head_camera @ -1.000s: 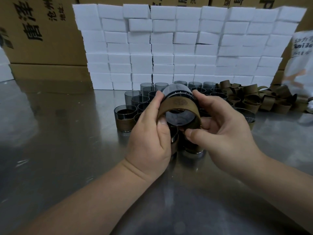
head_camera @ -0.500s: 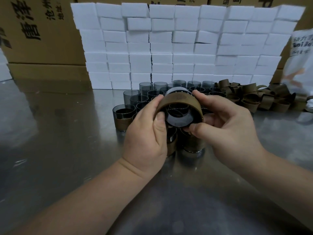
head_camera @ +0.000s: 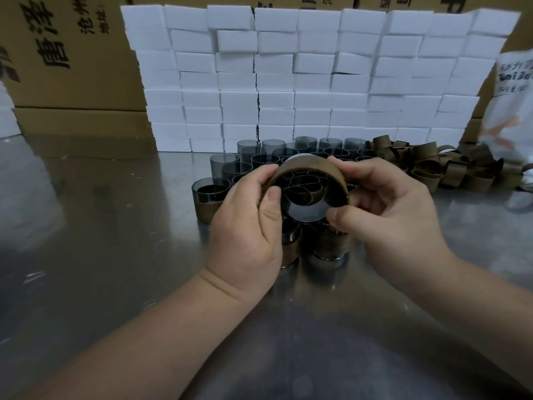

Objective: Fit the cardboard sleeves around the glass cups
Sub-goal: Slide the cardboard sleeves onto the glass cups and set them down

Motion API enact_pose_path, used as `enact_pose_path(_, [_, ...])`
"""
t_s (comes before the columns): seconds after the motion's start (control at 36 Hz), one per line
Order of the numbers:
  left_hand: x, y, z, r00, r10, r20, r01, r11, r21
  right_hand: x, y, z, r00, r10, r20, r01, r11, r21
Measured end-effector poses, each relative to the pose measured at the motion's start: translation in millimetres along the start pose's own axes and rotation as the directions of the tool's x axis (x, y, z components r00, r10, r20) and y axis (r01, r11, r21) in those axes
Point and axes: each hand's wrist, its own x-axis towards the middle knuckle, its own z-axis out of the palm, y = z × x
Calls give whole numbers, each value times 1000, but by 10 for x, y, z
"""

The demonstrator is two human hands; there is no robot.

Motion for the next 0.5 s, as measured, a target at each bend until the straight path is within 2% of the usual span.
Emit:
enact_pose_path(0.39, [10,10,10,999,-16,-31,17,999,28,12,6,4,998,-20,-53,19,1000,-11])
enact_pose_path(0.5, [9,-4,14,999,-12,-34,13,1000,23,7,24,11,999,-31,-31,30,999,-45])
